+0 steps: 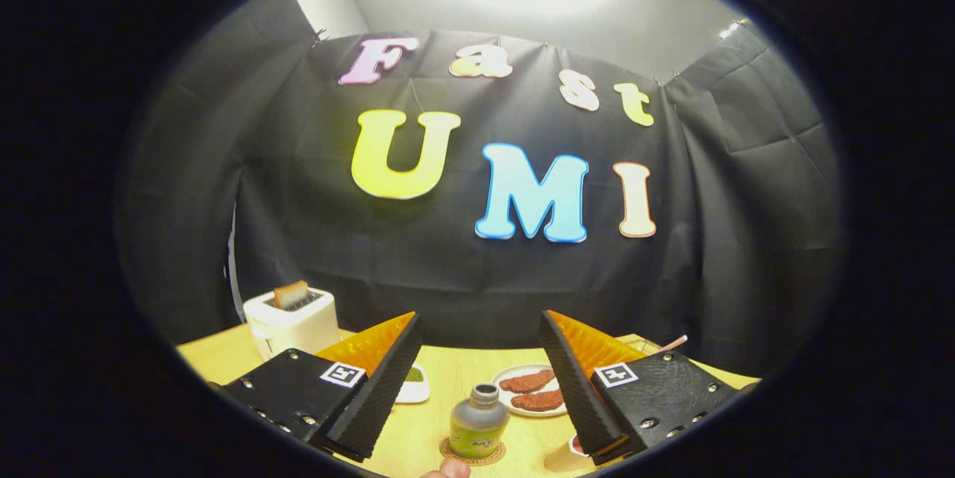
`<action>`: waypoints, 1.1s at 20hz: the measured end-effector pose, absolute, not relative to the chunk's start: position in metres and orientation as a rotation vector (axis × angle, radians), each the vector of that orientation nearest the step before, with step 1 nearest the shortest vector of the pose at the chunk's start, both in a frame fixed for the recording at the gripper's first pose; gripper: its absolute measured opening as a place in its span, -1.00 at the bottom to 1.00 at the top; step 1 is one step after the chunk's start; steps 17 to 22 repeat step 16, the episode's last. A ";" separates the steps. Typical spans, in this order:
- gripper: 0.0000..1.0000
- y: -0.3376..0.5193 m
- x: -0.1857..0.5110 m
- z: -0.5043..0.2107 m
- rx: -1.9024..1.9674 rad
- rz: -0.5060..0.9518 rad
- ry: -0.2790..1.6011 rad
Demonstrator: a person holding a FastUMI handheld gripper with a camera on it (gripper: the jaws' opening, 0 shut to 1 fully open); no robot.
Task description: Take the bottle from table, then pour the juice into the cup, finally place the bottle on the coaster
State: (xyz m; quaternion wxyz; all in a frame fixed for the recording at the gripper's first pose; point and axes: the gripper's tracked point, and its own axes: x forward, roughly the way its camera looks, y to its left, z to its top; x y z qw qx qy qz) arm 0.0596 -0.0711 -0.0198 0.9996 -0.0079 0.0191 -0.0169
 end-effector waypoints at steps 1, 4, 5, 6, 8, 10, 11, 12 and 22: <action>0.93 -0.072 0.055 0.003 0.006 -0.021 0.019; 0.92 -0.069 0.050 0.056 0.037 0.047 -0.020; 0.92 -0.072 0.048 0.068 0.033 0.059 -0.035; 0.92 -0.076 0.045 0.075 0.027 0.067 -0.043; 0.92 -0.086 0.039 0.074 0.012 0.069 -0.037; 0.93 -0.099 0.034 0.067 -0.002 0.061 -0.015; 0.93 -0.105 0.032 0.063 0.001 0.061 -0.006; 0.93 -0.109 0.031 0.063 0.012 0.069 -0.004; 0.92 -0.134 0.026 0.058 0.017 0.083 -0.005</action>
